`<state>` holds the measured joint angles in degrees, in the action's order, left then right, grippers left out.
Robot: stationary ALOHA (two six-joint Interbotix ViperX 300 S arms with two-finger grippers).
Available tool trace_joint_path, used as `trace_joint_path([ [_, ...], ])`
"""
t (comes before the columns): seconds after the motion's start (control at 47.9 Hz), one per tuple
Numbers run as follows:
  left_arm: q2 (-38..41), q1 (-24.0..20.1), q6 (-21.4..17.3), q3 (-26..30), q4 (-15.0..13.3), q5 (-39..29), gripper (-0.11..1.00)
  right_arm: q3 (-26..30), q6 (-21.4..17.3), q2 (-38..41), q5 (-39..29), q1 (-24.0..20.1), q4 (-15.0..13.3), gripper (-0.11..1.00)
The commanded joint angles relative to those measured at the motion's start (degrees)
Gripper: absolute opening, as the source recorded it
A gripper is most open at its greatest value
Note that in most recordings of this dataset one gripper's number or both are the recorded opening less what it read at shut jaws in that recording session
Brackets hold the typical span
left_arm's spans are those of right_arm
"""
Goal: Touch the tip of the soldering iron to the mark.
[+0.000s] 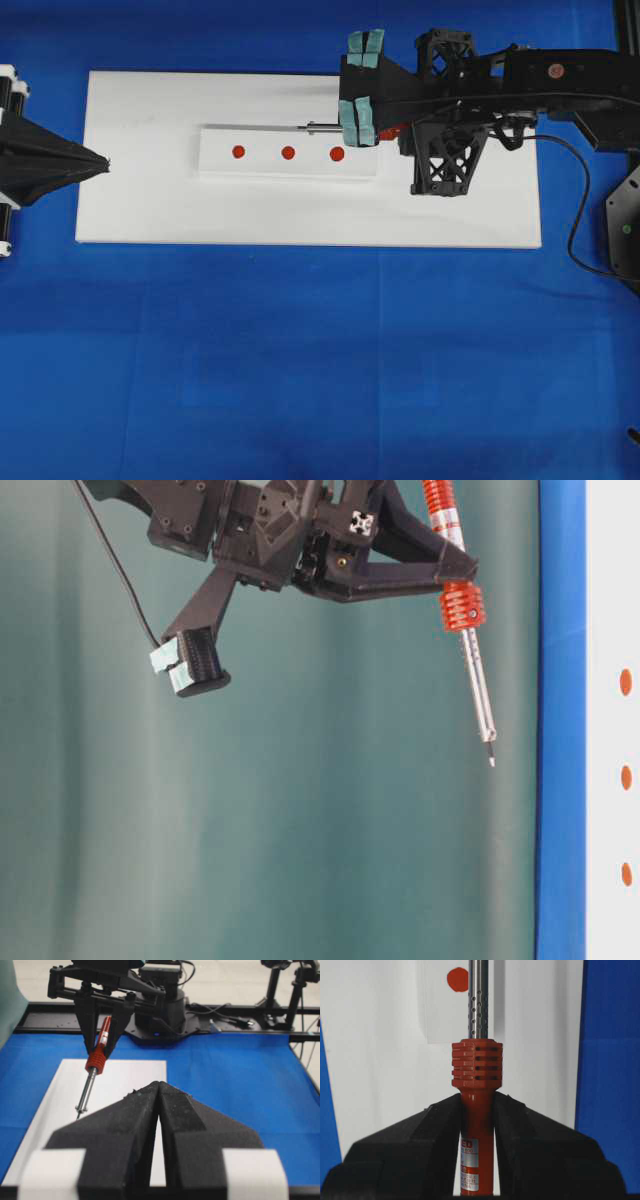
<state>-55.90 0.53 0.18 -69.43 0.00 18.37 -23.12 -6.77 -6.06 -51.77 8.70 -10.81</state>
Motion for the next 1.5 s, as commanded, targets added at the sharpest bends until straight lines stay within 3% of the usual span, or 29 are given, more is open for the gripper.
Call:
trace_joint_path([
  [0.0,0.2,0.1,0.1,0.6,0.1,0.6,0.0,0.6,0.0,-1.5,0.3,-0.1,-0.1,0.06],
  [0.648,0.2,0.1,0.1,0.6,0.1,0.6,0.0,0.5,-0.2,-0.8,0.6,-0.1,0.2,0.06],
  [1.484,0.5,0.1,-0.2,0.5,0.1,0.6,0.0,0.4,0.1,11.1,5.4,0.4,0.3,0.06],
])
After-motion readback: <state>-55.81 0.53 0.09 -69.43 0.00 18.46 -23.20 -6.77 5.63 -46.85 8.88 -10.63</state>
